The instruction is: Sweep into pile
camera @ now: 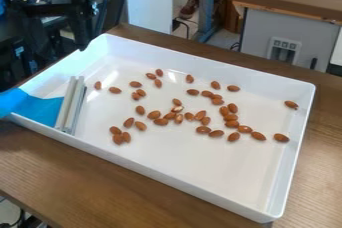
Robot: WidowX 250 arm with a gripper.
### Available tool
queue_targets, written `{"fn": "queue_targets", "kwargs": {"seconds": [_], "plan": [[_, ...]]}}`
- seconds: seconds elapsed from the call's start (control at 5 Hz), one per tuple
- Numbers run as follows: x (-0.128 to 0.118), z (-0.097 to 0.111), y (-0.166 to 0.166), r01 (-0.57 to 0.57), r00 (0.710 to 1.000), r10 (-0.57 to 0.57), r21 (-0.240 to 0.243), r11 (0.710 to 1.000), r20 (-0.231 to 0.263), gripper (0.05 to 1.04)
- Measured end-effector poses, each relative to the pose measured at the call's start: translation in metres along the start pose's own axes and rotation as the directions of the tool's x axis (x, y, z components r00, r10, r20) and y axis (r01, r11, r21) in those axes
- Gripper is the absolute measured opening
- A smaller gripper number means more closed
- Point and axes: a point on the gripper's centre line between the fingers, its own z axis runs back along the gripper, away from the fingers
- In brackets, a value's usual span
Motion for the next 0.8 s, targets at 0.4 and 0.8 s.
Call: {"fn": "queue_targets", "kwargs": {"seconds": [0.4, 0.8], "plan": [[0.006, -0.025, -0.01, 0.002, 1.0, -0.002, -0.003, 1.0, 0.027, 1.0], [0.003, -0.067, -0.021, 0.007, 0.995, -0.011, 0.044, 0.999, 0.102, 1.0]]}}
